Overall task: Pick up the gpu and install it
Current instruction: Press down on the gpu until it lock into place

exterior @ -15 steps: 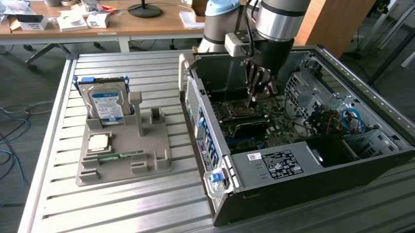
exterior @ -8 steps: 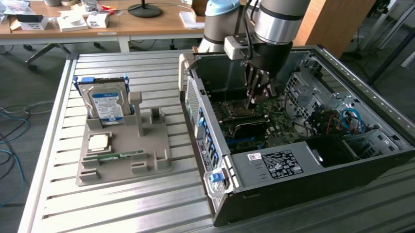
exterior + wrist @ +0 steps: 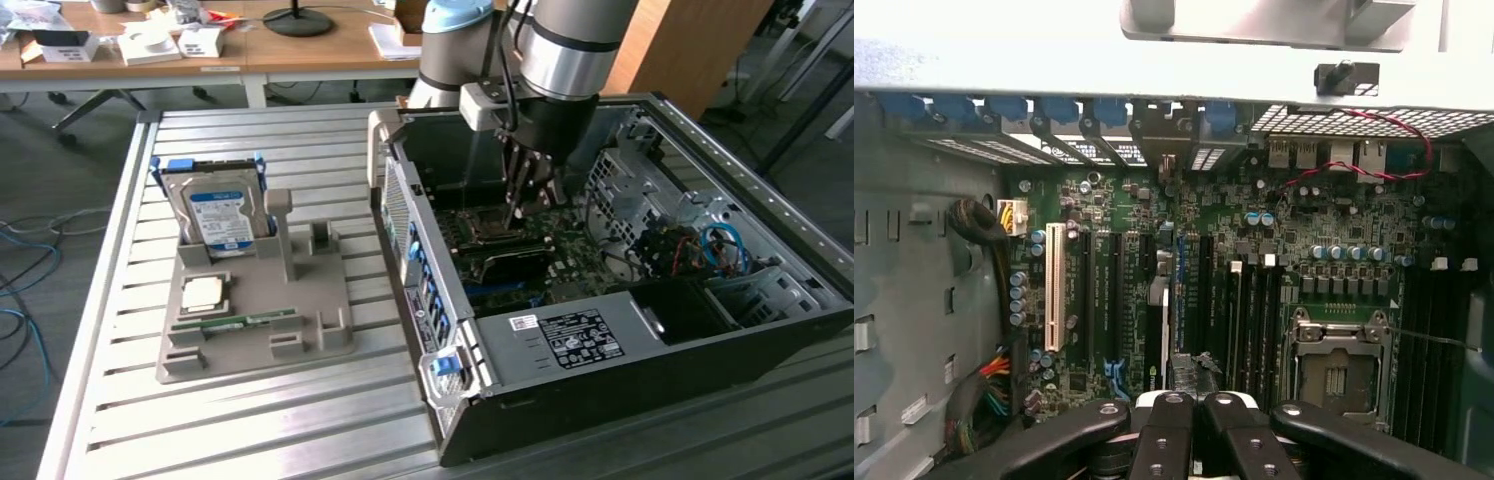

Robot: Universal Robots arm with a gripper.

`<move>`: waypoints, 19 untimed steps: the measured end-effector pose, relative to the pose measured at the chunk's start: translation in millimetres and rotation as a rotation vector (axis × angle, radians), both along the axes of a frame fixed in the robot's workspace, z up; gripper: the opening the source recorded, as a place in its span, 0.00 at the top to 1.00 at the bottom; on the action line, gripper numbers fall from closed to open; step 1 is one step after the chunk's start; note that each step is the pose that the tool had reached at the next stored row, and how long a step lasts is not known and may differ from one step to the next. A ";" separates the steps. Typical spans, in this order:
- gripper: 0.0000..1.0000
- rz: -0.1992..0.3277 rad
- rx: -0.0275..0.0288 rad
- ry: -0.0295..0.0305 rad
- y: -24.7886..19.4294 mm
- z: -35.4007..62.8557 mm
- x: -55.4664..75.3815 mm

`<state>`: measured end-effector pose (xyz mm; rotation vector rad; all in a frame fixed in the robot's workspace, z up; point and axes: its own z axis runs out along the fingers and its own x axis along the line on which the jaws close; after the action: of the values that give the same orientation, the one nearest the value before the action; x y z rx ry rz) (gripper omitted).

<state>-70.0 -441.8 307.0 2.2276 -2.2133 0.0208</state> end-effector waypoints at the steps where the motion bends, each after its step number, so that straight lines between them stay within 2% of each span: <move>1: 0.90 0.000 0.0000 0.0000 0.0 0.0 0.0; 6: 0.90 0.000 0.0005 -0.0002 0.0 -0.5 -2.3; 15: 0.90 -0.001 0.0002 -0.0001 0.3 -1.0 -22.8; 19: 0.90 -0.001 0.0002 -0.0001 0.2 -3.3 -22.9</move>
<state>-92.9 -441.6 303.7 2.2269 -2.2143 0.0206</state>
